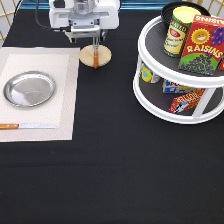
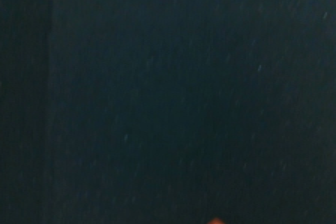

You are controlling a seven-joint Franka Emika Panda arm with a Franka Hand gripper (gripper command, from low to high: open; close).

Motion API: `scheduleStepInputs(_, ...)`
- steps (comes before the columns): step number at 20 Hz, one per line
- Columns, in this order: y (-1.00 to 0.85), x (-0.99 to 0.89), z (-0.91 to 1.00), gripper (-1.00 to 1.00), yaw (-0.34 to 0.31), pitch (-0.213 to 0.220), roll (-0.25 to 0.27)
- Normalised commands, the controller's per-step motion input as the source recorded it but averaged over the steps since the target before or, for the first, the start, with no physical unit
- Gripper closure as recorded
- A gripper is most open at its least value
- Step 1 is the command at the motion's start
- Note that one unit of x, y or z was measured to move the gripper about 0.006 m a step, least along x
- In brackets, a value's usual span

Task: Arrange plate and fork

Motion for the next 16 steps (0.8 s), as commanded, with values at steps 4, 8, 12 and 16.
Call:
scheduleStepInputs(4, 0.13, -0.47, -0.31, -1.0, 0.029, -0.093, -0.013)
scheduleStepInputs(8, 0.0, -0.01, -0.25, -1.0, 0.044, -0.03, 0.0)
scheduleStepInputs(12, -0.02, 0.0, -0.33, -1.0, 0.047, 0.0, 0.0)
scheduleStepInputs(16, -0.01, -0.12, -0.4, -1.0, 0.039, 0.0, 0.0)
